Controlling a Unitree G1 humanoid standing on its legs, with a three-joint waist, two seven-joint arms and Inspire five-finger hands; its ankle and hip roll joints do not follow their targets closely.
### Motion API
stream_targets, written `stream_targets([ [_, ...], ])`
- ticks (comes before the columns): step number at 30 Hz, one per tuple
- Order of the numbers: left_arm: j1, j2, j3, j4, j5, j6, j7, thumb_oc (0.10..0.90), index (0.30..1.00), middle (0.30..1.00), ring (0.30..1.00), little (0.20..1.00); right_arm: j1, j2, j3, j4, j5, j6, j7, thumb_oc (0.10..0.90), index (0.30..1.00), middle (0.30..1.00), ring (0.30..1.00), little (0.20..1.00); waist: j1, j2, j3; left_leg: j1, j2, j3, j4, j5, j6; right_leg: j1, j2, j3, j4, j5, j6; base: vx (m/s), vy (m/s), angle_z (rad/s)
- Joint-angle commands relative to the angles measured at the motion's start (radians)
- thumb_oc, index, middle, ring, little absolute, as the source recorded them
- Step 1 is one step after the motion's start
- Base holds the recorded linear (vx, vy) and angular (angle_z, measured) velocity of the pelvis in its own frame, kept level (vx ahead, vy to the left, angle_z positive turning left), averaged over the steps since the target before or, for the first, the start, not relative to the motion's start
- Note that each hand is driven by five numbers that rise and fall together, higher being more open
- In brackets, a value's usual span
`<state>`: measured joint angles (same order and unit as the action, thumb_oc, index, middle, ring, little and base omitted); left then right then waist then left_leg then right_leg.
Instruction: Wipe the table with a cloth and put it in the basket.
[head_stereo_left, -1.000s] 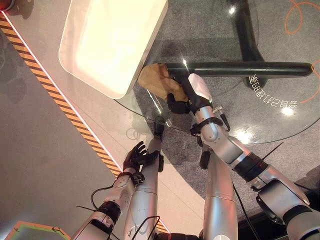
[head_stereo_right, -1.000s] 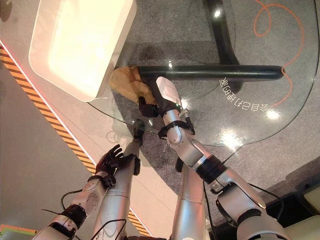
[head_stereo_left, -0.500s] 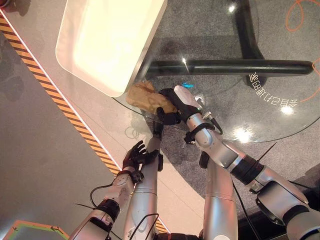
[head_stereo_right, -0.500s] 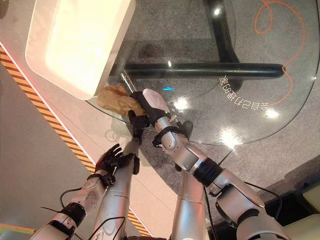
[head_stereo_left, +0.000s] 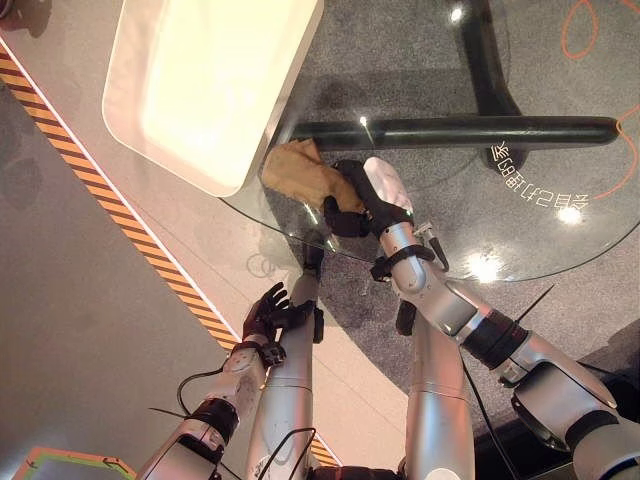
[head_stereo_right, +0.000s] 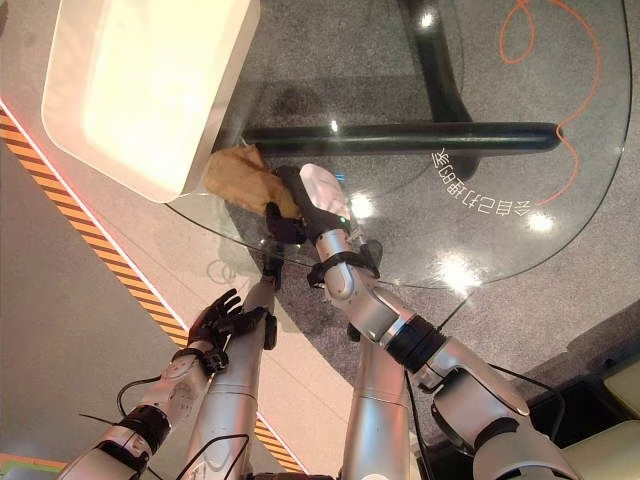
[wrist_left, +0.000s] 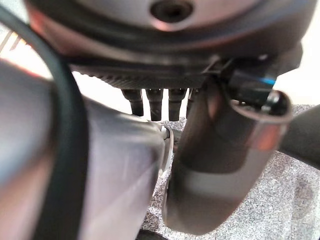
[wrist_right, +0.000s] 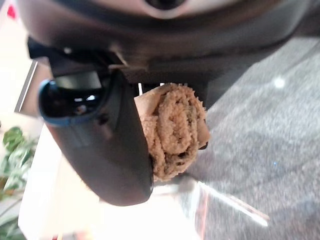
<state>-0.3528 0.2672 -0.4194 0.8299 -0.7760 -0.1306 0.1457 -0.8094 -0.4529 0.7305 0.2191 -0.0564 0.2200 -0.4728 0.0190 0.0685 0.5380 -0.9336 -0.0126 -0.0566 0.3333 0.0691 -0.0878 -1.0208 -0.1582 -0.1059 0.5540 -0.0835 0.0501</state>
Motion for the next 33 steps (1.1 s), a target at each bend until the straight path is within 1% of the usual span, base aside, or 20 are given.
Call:
stream_targets([
  [1, 0.094, -0.059, -0.027, 0.040, -0.009, 0.029, 0.002, 0.800, 0.900, 0.900, 0.900, 0.900, 0.001, 0.013, -0.069, -0.102, 0.000, -0.019, -0.108, 0.100, 0.300, 0.300, 0.300, 0.200, -0.008, 0.022, -0.018, -0.050, -0.059, 0.127, 0.082, -0.065, 0.063, -0.007, 0.092, 0.001, -0.165, 0.139, 0.020, 0.00, 0.000, 0.00],
  [7, 0.109, -0.057, -0.018, 0.038, -0.001, 0.019, 0.002, 0.800, 0.900, 0.900, 0.900, 0.900, 0.011, -0.028, -0.133, -0.124, -0.016, 0.017, -0.169, 0.100, 0.300, 0.300, 0.300, 0.200, -0.013, 0.017, -0.018, -0.055, -0.057, 0.128, 0.090, -0.070, 0.066, -0.010, 0.093, 0.004, -0.163, 0.143, 0.021, 0.00, 0.000, 0.00],
  [11, 0.116, -0.055, -0.007, 0.036, -0.008, 0.009, -0.003, 0.800, 0.900, 0.900, 0.900, 0.900, 0.016, -0.059, -0.177, -0.132, -0.036, 0.040, -0.180, 0.100, 0.300, 0.300, 0.300, 0.200, -0.017, 0.013, -0.018, -0.055, -0.055, 0.130, 0.094, -0.075, 0.066, -0.011, 0.095, 0.007, -0.160, 0.142, 0.023, 0.00, 0.000, 0.00],
  [13, 0.125, -0.051, 0.005, 0.031, -0.008, 0.009, -0.004, 0.800, 0.900, 0.900, 0.900, 0.900, 0.024, -0.093, -0.215, -0.127, -0.035, 0.056, -0.214, 0.100, 0.300, 0.300, 0.300, 0.200, -0.019, 0.010, -0.018, -0.054, -0.054, 0.128, 0.096, -0.078, 0.069, -0.009, 0.093, 0.007, -0.159, 0.142, 0.025, 0.00, 0.000, 0.00],
  [14, 0.136, -0.049, 0.013, 0.030, -0.010, 0.005, -0.011, 0.800, 0.900, 0.900, 0.900, 0.900, 0.033, -0.113, -0.252, -0.122, -0.026, 0.060, -0.243, 0.100, 0.300, 0.300, 0.300, 0.200, -0.020, 0.007, -0.018, -0.054, -0.054, 0.126, 0.096, -0.079, 0.070, -0.007, 0.095, 0.006, -0.162, 0.144, 0.026, 0.00, 0.000, 0.00],
  [17, 0.148, -0.044, 0.018, 0.030, -0.007, -0.002, -0.019, 0.800, 0.900, 0.900, 0.900, 0.900, 0.049, -0.138, -0.292, -0.113, -0.013, 0.053, -0.271, 0.100, 0.300, 0.300, 0.300, 0.200, -0.023, 0.003, -0.018, -0.054, -0.054, 0.124, 0.095, -0.079, 0.070, -0.007, 0.095, 0.005, -0.166, 0.147, 0.028, 0.00, 0.000, 0.00],
  [19, 0.163, -0.037, 0.025, 0.021, -0.009, -0.011, -0.029, 0.800, 0.900, 0.900, 0.900, 0.900, 0.070, -0.167, -0.340, -0.097, 0.001, 0.042, -0.310, 0.100, 0.300, 0.300, 0.300, 0.200, -0.026, -0.001, -0.018, -0.056, -0.054, 0.123, 0.097, -0.082, 0.071, -0.007, 0.097, 0.006, -0.165, 0.147, 0.029, 0.00, 0.000, 0.00],
  [21, 0.165, -0.033, 0.026, 0.017, -0.011, -0.013, -0.032, 0.800, 0.900, 0.900, 0.900, 0.900, 0.080, -0.182, -0.360, -0.091, 0.005, 0.036, -0.328, 0.100, 0.300, 0.300, 0.300, 0.200, -0.027, -0.002, -0.018, -0.058, -0.053, 0.122, 0.098, -0.084, 0.072, -0.009, 0.097, 0.007, -0.164, 0.147, 0.031, 0.00, 0.000, 0.00],
  [22, 0.168, -0.028, 0.027, 0.010, -0.015, -0.012, -0.029, 0.800, 0.900, 0.900, 0.900, 0.900, 0.091, -0.198, -0.385, -0.089, 0.016, 0.034, -0.354, 0.100, 0.300, 0.300, 0.300, 0.200, -0.030, -0.004, -0.018, -0.061, -0.054, 0.121, 0.098, -0.086, 0.073, -0.011, 0.098, 0.009, -0.166, 0.148, 0.032, 0.00, 0.000, 0.00],
  [23, 0.168, -0.028, 0.027, 0.009, -0.016, -0.012, -0.028, 0.800, 0.900, 0.900, 0.900, 0.900, 0.093, -0.200, -0.389, -0.089, 0.017, 0.034, -0.358, 0.100, 0.300, 0.300, 0.300, 0.200, -0.030, -0.004, -0.018, -0.061, -0.054, 0.121, 0.098, -0.086, 0.074, -0.011, 0.098, 0.009, -0.166, 0.148, 0.033, 0.00, 0.000, 0.00],
  [28, 0.182, -0.015, 0.032, -0.005, -0.027, -0.013, -0.031, 0.800, 0.900, 0.900, 0.900, 0.900, 0.113, -0.267, -0.457, -0.067, 0.049, 0.026, -0.439, 0.100, 0.300, 0.300, 0.300, 0.200, -0.035, -0.009, -0.018, -0.060, -0.057, 0.121, 0.093, -0.088, 0.075, -0.007, 0.100, 0.013, -0.179, 0.153, 0.036, 0.00, 0.000, 0.00],
  [29, 0.183, -0.015, 0.032, -0.005, -0.027, -0.013, -0.031, 0.800, 0.900, 0.900, 0.900, 0.900, 0.114, -0.271, -0.460, -0.066, 0.050, 0.027, -0.445, 0.100, 0.300, 0.300, 0.300, 0.200, -0.036, -0.009, -0.018, -0.059, -0.057, 0.121, 0.093, -0.088, 0.075, -0.006, 0.100, 0.013, -0.180, 0.154, 0.037, -0.01, -0.004, -0.03],
  [30, 0.189, -0.010, 0.033, -0.009, -0.027, -0.015, -0.035, 0.800, 0.900, 0.900, 0.900, 0.900, 0.121, -0.292, -0.482, -0.061, 0.051, 0.034, -0.470, 0.100, 0.300, 0.300, 0.300, 0.200, -0.037, -0.011, -0.018, -0.056, -0.058, 0.120, 0.088, -0.088, 0.075, -0.003, 0.101, 0.014, -0.186, 0.156, 0.038, -0.01, -0.005, -0.05],
  [33, 0.195, -0.006, 0.031, -0.020, -0.029, -0.023, -0.036, 0.800, 0.900, 0.900, 0.900, 0.900, 0.137, -0.311, -0.514, -0.053, 0.089, 0.017, -0.525, 0.100, 0.300, 0.300, 0.300, 0.200, -0.040, -0.013, -0.018, -0.058, -0.058, 0.120, 0.084, -0.089, 0.076, -0.005, 0.104, 0.016, -0.188, 0.157, 0.040, -0.01, 0.002, -0.05],
])
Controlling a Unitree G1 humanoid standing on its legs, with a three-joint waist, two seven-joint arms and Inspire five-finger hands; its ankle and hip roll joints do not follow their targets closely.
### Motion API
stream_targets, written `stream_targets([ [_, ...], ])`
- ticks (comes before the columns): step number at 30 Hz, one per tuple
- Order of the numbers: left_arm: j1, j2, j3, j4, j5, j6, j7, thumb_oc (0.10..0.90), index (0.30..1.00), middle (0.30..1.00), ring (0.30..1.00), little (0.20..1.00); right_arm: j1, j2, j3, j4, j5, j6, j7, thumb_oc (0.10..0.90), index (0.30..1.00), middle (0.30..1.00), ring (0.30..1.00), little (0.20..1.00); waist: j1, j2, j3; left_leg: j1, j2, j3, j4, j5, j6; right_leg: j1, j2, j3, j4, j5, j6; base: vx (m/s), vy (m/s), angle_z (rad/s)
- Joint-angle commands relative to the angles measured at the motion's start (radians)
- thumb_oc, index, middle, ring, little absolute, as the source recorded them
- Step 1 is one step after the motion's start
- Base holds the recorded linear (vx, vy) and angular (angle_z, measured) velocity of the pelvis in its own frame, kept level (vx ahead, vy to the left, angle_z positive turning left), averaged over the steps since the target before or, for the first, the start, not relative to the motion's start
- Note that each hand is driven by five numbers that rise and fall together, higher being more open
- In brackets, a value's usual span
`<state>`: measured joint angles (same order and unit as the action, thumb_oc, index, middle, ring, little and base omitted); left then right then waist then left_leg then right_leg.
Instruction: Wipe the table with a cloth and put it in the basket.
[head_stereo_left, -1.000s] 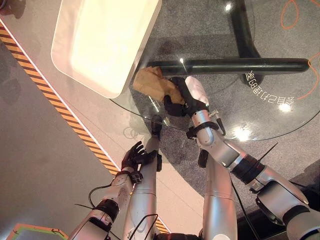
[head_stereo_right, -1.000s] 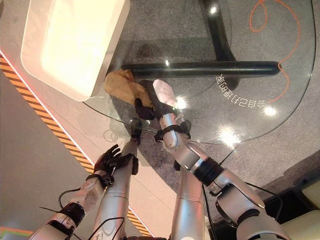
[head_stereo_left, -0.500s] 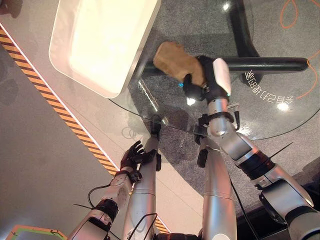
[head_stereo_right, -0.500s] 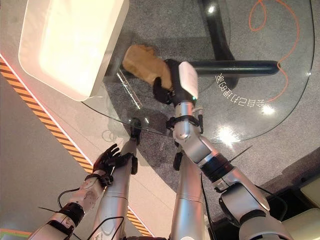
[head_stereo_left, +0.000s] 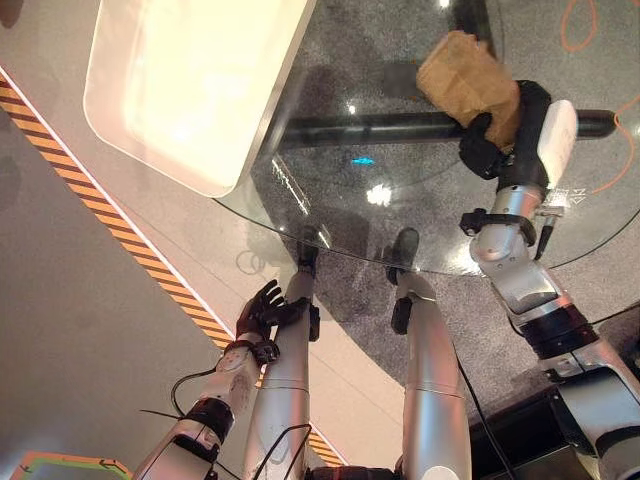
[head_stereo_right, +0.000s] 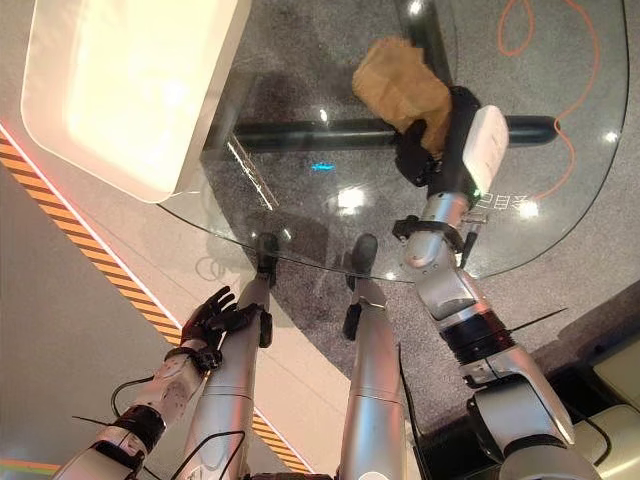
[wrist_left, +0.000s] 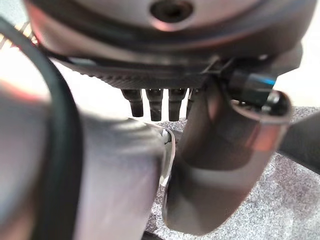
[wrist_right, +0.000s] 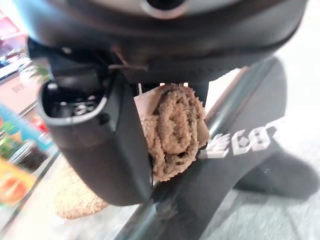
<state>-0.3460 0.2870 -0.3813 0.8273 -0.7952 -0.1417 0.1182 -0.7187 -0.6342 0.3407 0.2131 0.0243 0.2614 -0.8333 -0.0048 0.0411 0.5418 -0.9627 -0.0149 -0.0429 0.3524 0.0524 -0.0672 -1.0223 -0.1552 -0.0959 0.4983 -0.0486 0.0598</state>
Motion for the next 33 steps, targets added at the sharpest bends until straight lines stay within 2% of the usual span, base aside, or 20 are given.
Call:
stream_targets([
  [1, 0.188, -0.026, -0.007, -0.019, -0.011, -0.014, -0.008, 0.800, 0.900, 0.900, 0.900, 0.900, 0.049, -0.131, -0.129, -0.044, 0.014, -0.027, -0.178, 0.100, 0.300, 0.300, 0.300, 0.200, -0.018, 0.014, -0.022, -0.029, -0.055, 0.107, 0.064, -0.072, 0.056, -0.003, 0.101, 0.006, -0.133, 0.121, 0.030, 0.00, 0.000, 0.00],
  [8, 0.173, -0.020, -0.007, -0.032, -0.049, -0.007, -0.003, 0.800, 0.900, 0.900, 0.900, 0.900, 0.073, -0.135, -0.186, -0.022, 0.117, -0.132, -0.248, 0.100, 0.300, 0.300, 0.300, 0.200, -0.026, 0.017, -0.022, -0.027, -0.056, 0.111, 0.058, -0.071, 0.055, 0.001, 0.101, 0.013, -0.147, 0.126, 0.032, -0.01, 0.011, -0.05],
  [14, 0.172, -0.033, -0.012, -0.026, -0.054, -0.016, -0.006, 0.800, 0.900, 0.900, 0.900, 0.900, 0.077, -0.102, -0.207, -0.041, 0.115, -0.175, -0.360, 0.100, 0.300, 0.300, 0.300, 0.200, -0.026, 0.022, -0.022, -0.021, -0.057, 0.112, 0.048, -0.069, 0.055, 0.009, 0.101, 0.015, -0.158, 0.126, 0.030, 0.00, 0.013, -0.04],
  [18, 0.169, -0.039, -0.016, -0.027, -0.049, -0.014, 0.000, 0.800, 0.900, 0.900, 0.900, 0.900, 0.067, -0.085, -0.219, -0.049, 0.104, -0.193, -0.363, 0.100, 0.300, 0.300, 0.300, 0.200, -0.024, 0.024, -0.022, -0.019, -0.059, 0.109, 0.044, -0.067, 0.054, 0.013, 0.101, 0.015, -0.163, 0.127, 0.030, 0.00, 0.000, 0.00],
  [22, 0.165, -0.045, -0.013, -0.032, -0.040, -0.012, 0.000, 0.800, 0.900, 0.900, 0.900, 0.900, 0.052, -0.069, -0.194, -0.080, 0.075, -0.158, -0.299, 0.100, 0.300, 0.300, 0.300, 0.200, -0.021, 0.027, -0.022, -0.017, -0.060, 0.108, 0.039, -0.064, 0.054, 0.014, 0.101, 0.014, -0.164, 0.126, 0.029, 0.00, 0.000, 0.00],
  [26, 0.160, -0.046, -0.006, -0.030, -0.030, -0.010, 0.001, 0.800, 0.900, 0.900, 0.900, 0.900, 0.059, -0.048, -0.177, -0.095, 0.068, -0.178, -0.221, 0.100, 0.300, 0.300, 0.300, 0.200, -0.021, 0.022, -0.022, -0.020, -0.061, 0.107, 0.042, -0.065, 0.053, 0.013, 0.101, 0.012, -0.163, 0.124, 0.028, 0.00, 0.000, 0.00],
  [29, 0.162, -0.052, 0.000, -0.035, -0.022, -0.007, 0.003, 0.800, 0.900, 0.900, 0.900, 0.900, 0.075, -0.024, -0.155, -0.132, 0.034, -0.177, -0.115, 0.100, 0.300, 0.300, 0.300, 0.200, -0.022, 0.020, -0.022, -0.021, -0.061, 0.107, 0.044, -0.064, 0.052, 0.013, 0.100, 0.011, -0.160, 0.121, 0.027, 0.00, 0.000, 0.00],
  [32, 0.165, -0.057, 0.004, -0.044, -0.009, -0.001, 0.007, 0.800, 0.900, 0.900, 0.900, 0.900, 0.098, 0.012, -0.098, -0.185, -0.054, -0.140, 0.030, 0.100, 0.300, 0.300, 0.300, 0.200, -0.023, 0.021, -0.022, -0.025, -0.061, 0.110, 0.046, -0.063, 0.052, 0.007, 0.099, 0.009, -0.153, 0.118, 0.027, 0.00, 0.000, 0.00],
  [33, 0.165, -0.057, 0.005, -0.044, -0.009, -0.001, 0.007, 0.800, 0.900, 0.900, 0.900, 0.900, 0.098, 0.012, -0.098, -0.186, -0.054, -0.139, 0.030, 0.100, 0.300, 0.300, 0.300, 0.200, -0.023, 0.021, -0.022, -0.025, -0.061, 0.110, 0.046, -0.063, 0.052, 0.007, 0.099, 0.009, -0.153, 0.117, 0.027, 0.00, 0.000, 0.00],
])
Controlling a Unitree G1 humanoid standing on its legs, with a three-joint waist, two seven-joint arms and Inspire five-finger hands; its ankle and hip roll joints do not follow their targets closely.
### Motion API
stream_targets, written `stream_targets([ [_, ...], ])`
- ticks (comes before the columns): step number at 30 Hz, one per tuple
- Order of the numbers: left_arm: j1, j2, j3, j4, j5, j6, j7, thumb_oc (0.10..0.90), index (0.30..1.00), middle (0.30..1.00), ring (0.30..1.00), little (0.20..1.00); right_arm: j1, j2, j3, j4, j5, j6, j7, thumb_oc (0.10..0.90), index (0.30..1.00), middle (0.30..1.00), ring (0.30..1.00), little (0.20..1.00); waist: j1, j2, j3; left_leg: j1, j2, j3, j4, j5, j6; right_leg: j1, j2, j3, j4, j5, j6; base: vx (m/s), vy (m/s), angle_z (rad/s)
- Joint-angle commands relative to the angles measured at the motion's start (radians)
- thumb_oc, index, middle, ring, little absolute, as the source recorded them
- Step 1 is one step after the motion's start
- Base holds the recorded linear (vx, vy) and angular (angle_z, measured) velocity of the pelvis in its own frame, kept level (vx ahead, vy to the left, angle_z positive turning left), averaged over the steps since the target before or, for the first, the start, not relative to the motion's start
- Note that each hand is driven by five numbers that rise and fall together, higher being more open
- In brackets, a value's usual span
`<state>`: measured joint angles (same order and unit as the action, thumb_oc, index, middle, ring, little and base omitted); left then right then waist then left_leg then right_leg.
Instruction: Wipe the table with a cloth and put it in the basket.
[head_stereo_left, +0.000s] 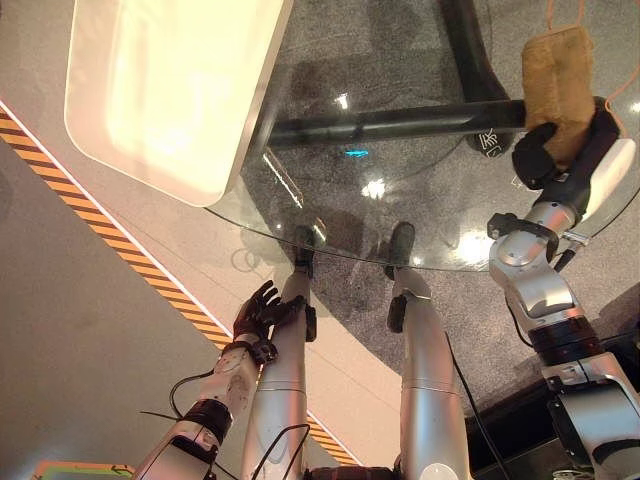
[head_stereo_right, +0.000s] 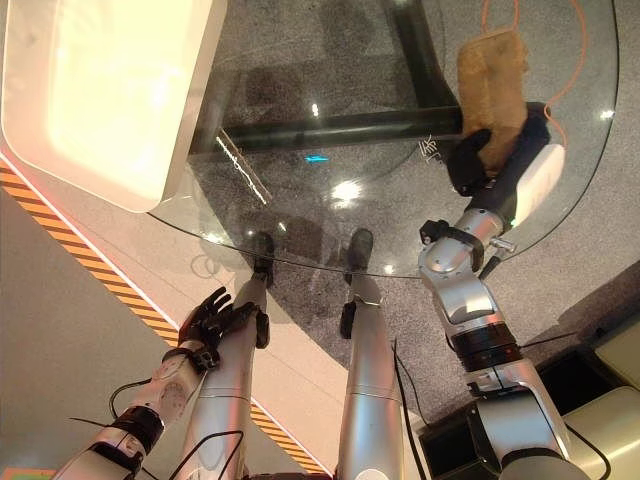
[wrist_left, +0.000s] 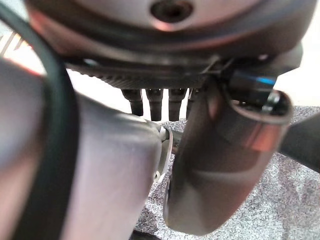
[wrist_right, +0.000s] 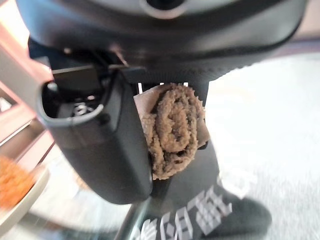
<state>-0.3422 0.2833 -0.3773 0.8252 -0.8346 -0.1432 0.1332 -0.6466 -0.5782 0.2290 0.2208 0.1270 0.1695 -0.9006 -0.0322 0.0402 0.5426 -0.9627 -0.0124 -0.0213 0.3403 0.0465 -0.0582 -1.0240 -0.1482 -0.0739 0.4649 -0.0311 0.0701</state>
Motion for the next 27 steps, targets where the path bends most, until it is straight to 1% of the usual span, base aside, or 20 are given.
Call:
stream_targets([
  [1, 0.163, -0.057, 0.000, -0.043, 0.036, -0.002, -0.005, 0.800, 0.900, 0.900, 0.900, 0.900, 0.030, -0.036, 0.038, -0.207, -0.179, -0.041, 0.148, 0.100, 0.300, 0.300, 0.300, 0.200, 0.005, 0.022, -0.023, -0.026, -0.063, 0.089, 0.059, -0.058, 0.043, 0.008, 0.092, -0.014, -0.118, 0.098, 0.016, 0.00, 0.000, 0.00],
  [2, 0.163, -0.058, 0.004, -0.038, 0.042, -0.006, -0.010, 0.800, 0.900, 0.900, 0.900, 0.900, 0.028, -0.029, 0.069, -0.215, -0.199, -0.040, 0.206, 0.100, 0.300, 0.300, 0.300, 0.200, 0.007, 0.022, -0.023, -0.027, -0.063, 0.091, 0.060, -0.058, 0.043, 0.007, 0.091, -0.016, -0.116, 0.096, 0.015, 0.00, 0.000, 0.00],
  [3, 0.163, -0.059, 0.004, -0.037, 0.042, -0.006, -0.011, 0.800, 0.900, 0.900, 0.900, 0.900, 0.027, -0.028, 0.071, -0.215, -0.200, -0.040, 0.212, 0.100, 0.300, 0.300, 0.300, 0.200, 0.007, 0.022, -0.023, -0.027, -0.063, 0.091, 0.061, -0.058, 0.043, 0.006, 0.091, -0.016, -0.115, 0.096, 0.015, 0.00, 0.000, 0.00],
  [6, 0.164, -0.057, 0.003, -0.028, 0.045, -0.018, -0.022, 0.800, 0.900, 0.900, 0.900, 0.900, 0.020, -0.019, 0.122, -0.226, -0.219, -0.041, 0.293, 0.100, 0.300, 0.300, 0.300, 0.200, 0.010, 0.022, -0.023, -0.030, -0.062, 0.092, 0.062, -0.057, 0.041, 0.005, 0.089, -0.019, -0.114, 0.093, 0.014, 0.00, 0.000, 0.00],
  [10, 0.161, -0.057, 0.000, -0.026, 0.046, -0.040, -0.042, 0.800, 0.900, 0.900, 0.900, 0.900, 0.003, 0.013, 0.214, -0.247, -0.233, -0.027, 0.384, 0.100, 0.300, 0.300, 0.300, 0.200, 0.018, 0.026, -0.023, -0.035, -0.060, 0.094, 0.060, -0.053, 0.039, 0.001, 0.088, -0.025, -0.110, 0.089, 0.011, 0.00, 0.000, 0.00],
  [14, 0.150, -0.061, -0.010, -0.040, 0.045, -0.034, -0.041, 0.800, 0.900, 0.900, 0.900, 0.900, -0.011, 0.035, 0.265, -0.242, -0.243, -0.037, 0.417, 0.100, 0.300, 0.300, 0.300, 0.200, 0.024, 0.032, -0.023, -0.040, -0.060, 0.094, 0.061, -0.052, 0.039, -0.006, 0.086, -0.027, -0.102, 0.084, 0.010, 0.00, 0.000, 0.00],
  [18, 0.137, -0.060, -0.022, -0.042, 0.033, -0.031, -0.038, 0.800, 0.900, 0.900, 0.900, 0.900, -0.031, 0.059, 0.317, -0.223, -0.252, -0.050, 0.413, 0.100, 0.300, 0.300, 0.300, 0.200, 0.032, 0.036, -0.023, -0.045, -0.064, 0.090, 0.065, -0.052, 0.041, -0.011, 0.083, -0.031, -0.096, 0.081, 0.009, 0.00, 0.000, 0.00],
  [23, 0.131, -0.058, -0.031, -0.042, 0.034, -0.024, -0.032, 0.800, 0.900, 0.900, 0.900, 0.900, -0.052, 0.065, 0.344, -0.214, -0.233, -0.053, 0.413, 0.100, 0.300, 0.300, 0.300, 0.200, 0.038, 0.038, -0.023, -0.045, -0.065, 0.086, 0.069, -0.052, 0.040, -0.011, 0.080, -0.035, -0.091, 0.081, 0.010, 0.00, -0.001, 0.02],
  [27, 0.124, -0.055, -0.034, -0.042, 0.023, -0.023, -0.029, 0.800, 0.900, 0.900, 0.900, 0.900, -0.056, 0.064, 0.358, -0.213, -0.215, -0.068, 0.435, 0.100, 0.300, 0.300, 0.300, 0.200, 0.039, 0.037, -0.023, -0.044, -0.065, 0.086, 0.072, -0.052, 0.040, -0.010, 0.079, -0.035, -0.089, 0.080, 0.011, 0.00, 0.001, 0.10],
])
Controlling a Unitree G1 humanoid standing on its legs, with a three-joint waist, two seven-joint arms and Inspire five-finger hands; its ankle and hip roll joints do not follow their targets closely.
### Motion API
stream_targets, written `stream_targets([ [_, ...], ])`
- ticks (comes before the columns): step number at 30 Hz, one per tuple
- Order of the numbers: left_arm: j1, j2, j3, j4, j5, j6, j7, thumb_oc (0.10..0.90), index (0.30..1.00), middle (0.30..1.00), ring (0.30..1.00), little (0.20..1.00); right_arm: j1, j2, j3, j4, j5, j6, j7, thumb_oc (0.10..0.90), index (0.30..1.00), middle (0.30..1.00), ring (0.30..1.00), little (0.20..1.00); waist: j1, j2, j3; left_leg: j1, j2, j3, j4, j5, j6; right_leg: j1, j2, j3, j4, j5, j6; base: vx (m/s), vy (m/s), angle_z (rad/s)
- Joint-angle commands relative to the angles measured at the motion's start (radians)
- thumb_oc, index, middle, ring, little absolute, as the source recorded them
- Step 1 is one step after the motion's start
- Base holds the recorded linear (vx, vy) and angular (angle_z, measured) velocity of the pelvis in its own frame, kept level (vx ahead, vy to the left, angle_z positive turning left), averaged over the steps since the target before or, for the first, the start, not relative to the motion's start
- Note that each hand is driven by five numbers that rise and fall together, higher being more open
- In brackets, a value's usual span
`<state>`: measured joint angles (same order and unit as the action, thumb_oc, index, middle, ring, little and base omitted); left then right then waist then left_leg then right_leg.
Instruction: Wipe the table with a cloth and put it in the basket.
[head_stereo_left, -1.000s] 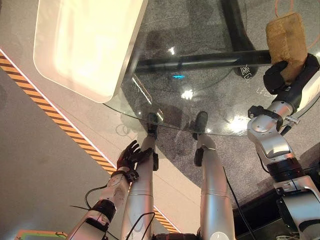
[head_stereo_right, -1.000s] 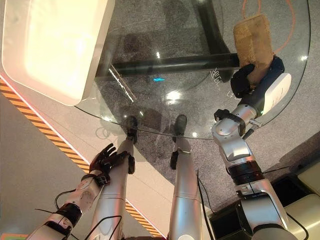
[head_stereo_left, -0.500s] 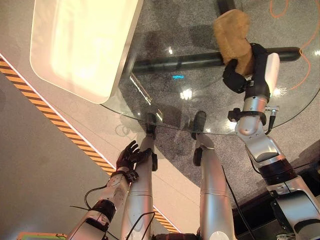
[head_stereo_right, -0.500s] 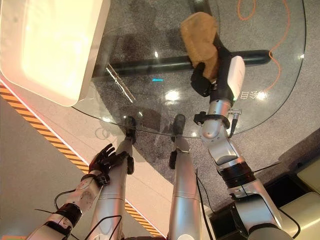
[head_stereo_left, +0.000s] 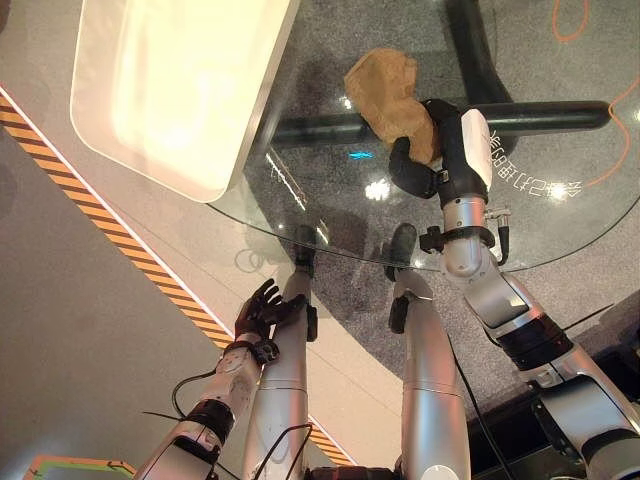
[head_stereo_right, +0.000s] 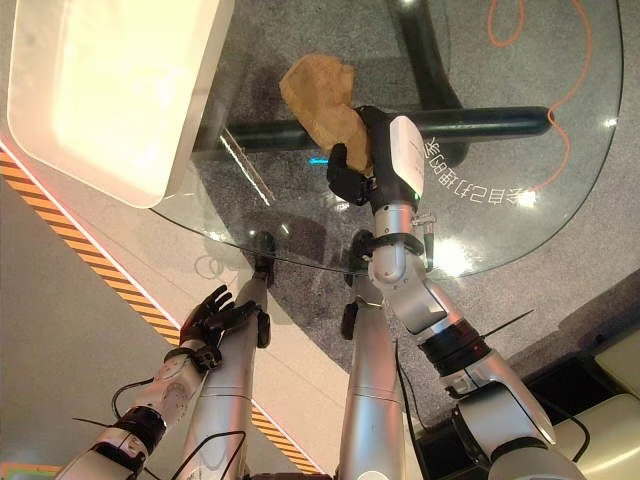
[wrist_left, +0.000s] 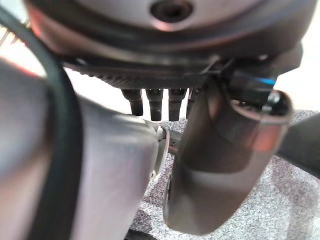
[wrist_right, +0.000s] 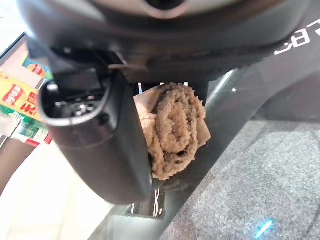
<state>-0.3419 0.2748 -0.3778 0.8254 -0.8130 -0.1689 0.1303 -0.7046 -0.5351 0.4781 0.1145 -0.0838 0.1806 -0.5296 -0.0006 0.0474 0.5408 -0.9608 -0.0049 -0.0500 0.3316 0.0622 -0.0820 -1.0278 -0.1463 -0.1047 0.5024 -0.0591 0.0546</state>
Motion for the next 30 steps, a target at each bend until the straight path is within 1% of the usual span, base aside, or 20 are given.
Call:
stream_targets([
  [1, 0.122, -0.045, -0.033, -0.043, 0.000, 0.004, -0.026, 0.800, 0.900, 0.900, 0.900, 0.900, 0.000, 0.021, 0.111, -0.107, -0.006, -0.078, 0.067, 0.100, 0.300, 0.300, 0.300, 0.200, 0.007, 0.030, -0.021, -0.045, -0.072, 0.115, 0.082, -0.068, 0.063, -0.007, 0.077, -0.004, -0.125, 0.108, 0.027, 0.00, 0.000, 0.00],
  [5, 0.115, -0.044, -0.037, -0.053, 0.004, 0.012, -0.020, 0.800, 0.900, 0.900, 0.900, 0.900, 0.003, 0.021, 0.120, -0.115, -0.004, -0.073, 0.087, 0.100, 0.300, 0.300, 0.300, 0.200, 0.008, 0.029, -0.021, -0.039, -0.075, 0.112, 0.086, -0.071, 0.065, -0.002, 0.076, -0.003, -0.122, 0.108, 0.029, 0.00, 0.000, 0.00],
  [9, 0.107, -0.045, -0.038, -0.056, -0.002, 0.013, -0.014, 0.800, 0.900, 0.900, 0.900, 0.900, 0.001, 0.022, 0.133, -0.117, -0.002, -0.087, 0.130, 0.100, 0.300, 0.300, 0.300, 0.200, 0.008, 0.026, -0.021, -0.026, -0.076, 0.112, 0.085, -0.073, 0.066, 0.010, 0.074, -0.007, -0.123, 0.106, 0.029, 0.00, 0.000, 0.00],
  [12, 0.104, -0.043, -0.037, -0.055, -0.002, 0.016, -0.011, 0.800, 0.900, 0.900, 0.900, 0.900, -0.002, 0.017, 0.144, -0.128, 0.019, -0.102, 0.185, 0.100, 0.300, 0.300, 0.300, 0.200, 0.008, 0.023, -0.021, -0.012, -0.076, 0.112, 0.086, -0.074, 0.066, 0.024, 0.073, -0.009, -0.122, 0.105, 0.028, 0.00, 0.000, 0.00],
  [15, 0.106, -0.035, -0.032, -0.060, -0.007, 0.022, -0.012, 0.800, 0.900, 0.900, 0.900, 0.900, 0.004, 0.011, 0.150, -0.140, 0.041, -0.112, 0.199, 0.100, 0.300, 0.300, 0.300, 0.200, 0.008, 0.019, -0.021, 0.002, -0.076, 0.111, 0.087, -0.076, 0.065, 0.039, 0.073, -0.011, -0.122, 0.103, 0.027, 0.00, 0.000, 0.00],
  [17, 0.106, -0.033, -0.030, -0.058, -0.010, 0.021, -0.013, 0.800, 0.900, 0.900, 0.900, 0.900, 0.013, 0.012, 0.149, -0.150, 0.051, -0.113, 0.187, 0.100, 0.300, 0.300, 0.300, 0.200, 0.007, 0.015, -0.021, 0.018, -0.076, 0.110, 0.085, -0.077, 0.065, 0.055, 0.074, -0.013, -0.124, 0.101, 0.027, 0.00, 0.000, 0.00],
  [24, 0.113, -0.030, -0.020, -0.053, -0.040, -0.004, -0.022, 0.800, 0.900, 0.900, 0.900, 0.900, 0.052, 0.013, 0.114, -0.149, 0.100, -0.105, 0.084, 0.100, 0.300, 0.300, 0.300, 0.200, 0.001, -0.001, -0.021, 0.068, -0.072, 0.105, 0.071, -0.077, 0.064, 0.109, 0.081, -0.020, -0.134, 0.094, 0.023, -0.02, -0.014, 0.02],
  [28, 0.125, -0.034, -0.010, -0.061, -0.084, -0.021, -0.037, 0.800, 0.900, 0.900, 0.900, 0.900, 0.076, 0.020, 0.077, -0.158, 0.119, -0.102, 0.071, 0.100, 0.300, 0.300, 0.300, 0.200, -0.001, -0.009, -0.021, 0.093, -0.070, 0.100, 0.062, -0.077, 0.063, 0.137, 0.086, -0.022, -0.138, 0.089, 0.021, -0.02, -0.018, 0.01],
  [30, 0.129, -0.036, -0.004, -0.068, -0.088, -0.045, -0.046, 0.800, 0.900, 0.900, 0.900, 0.900, 0.087, 0.023, 0.061, -0.170, 0.134, -0.101, 0.073, 0.100, 0.300, 0.300, 0.300, 0.200, -0.003, -0.014, -0.021, 0.111, -0.067, 0.100, 0.053, -0.075, 0.063, 0.154, 0.089, -0.024, -0.140, 0.086, 0.019, -0.04, -0.039, 0.00],
])
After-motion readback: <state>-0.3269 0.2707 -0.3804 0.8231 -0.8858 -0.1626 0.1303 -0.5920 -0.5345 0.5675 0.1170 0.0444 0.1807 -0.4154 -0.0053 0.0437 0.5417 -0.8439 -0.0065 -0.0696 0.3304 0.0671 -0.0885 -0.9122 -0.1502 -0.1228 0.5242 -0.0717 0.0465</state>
